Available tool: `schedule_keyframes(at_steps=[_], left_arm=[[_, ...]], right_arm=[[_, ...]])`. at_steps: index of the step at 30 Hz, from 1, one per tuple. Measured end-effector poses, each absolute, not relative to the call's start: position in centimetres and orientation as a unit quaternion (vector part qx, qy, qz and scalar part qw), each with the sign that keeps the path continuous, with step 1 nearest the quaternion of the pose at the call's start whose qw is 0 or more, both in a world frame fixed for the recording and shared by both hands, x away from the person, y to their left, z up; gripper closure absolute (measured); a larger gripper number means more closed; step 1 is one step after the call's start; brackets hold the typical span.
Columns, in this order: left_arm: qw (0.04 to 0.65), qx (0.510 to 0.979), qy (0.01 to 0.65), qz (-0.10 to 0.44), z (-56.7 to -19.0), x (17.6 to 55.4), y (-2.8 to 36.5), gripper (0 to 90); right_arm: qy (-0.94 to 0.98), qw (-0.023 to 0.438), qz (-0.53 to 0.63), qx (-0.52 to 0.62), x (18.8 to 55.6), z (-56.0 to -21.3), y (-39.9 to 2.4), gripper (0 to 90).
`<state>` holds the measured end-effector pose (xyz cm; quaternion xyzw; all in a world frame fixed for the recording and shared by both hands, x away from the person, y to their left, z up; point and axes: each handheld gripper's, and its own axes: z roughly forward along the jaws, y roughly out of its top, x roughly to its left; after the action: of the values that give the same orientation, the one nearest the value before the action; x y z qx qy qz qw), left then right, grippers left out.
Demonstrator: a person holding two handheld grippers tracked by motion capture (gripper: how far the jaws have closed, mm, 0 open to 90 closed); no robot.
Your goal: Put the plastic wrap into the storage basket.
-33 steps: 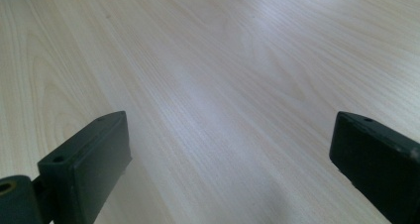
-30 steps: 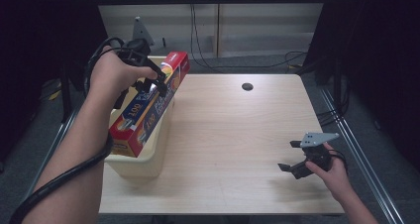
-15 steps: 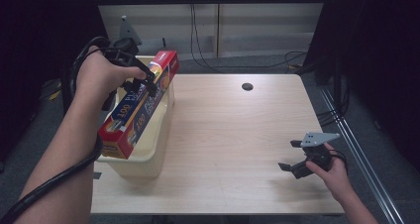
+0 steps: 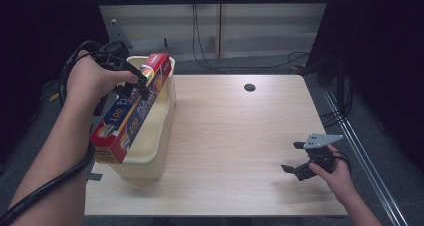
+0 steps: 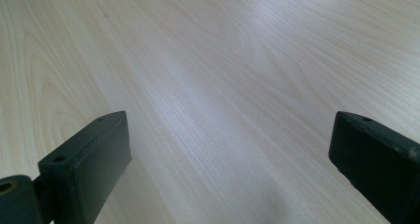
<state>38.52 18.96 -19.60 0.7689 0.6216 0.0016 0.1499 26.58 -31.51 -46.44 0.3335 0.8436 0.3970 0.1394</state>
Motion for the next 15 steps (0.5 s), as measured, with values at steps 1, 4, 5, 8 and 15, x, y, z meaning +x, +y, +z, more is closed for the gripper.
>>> schedule_keyframes(at_steps=[1,4,5,8,15], left_arm=[[0.150,0.769,0.622,0.002,-19.6,38.5,19.0,41.5],[0.148,0.763,0.629,0.004,-19.9,38.5,19.3,41.4],[0.148,0.763,0.629,0.004,-19.9,38.5,19.3,41.4],[0.145,0.762,0.631,0.006,-20.2,38.6,19.7,41.4],[0.140,0.761,0.634,0.008,-20.9,38.6,19.9,41.4]], right_arm=[[0.844,0.141,0.397,0.333,26.6,-46.5,-31.5,2.4],[0.845,0.142,0.394,0.333,26.6,-46.5,-31.4,2.4],[0.845,0.142,0.394,0.333,26.6,-46.5,-31.4,2.4],[0.845,0.140,0.394,0.332,26.6,-46.5,-31.3,2.5],[0.847,0.138,0.392,0.331,26.6,-46.5,-31.4,2.4]])
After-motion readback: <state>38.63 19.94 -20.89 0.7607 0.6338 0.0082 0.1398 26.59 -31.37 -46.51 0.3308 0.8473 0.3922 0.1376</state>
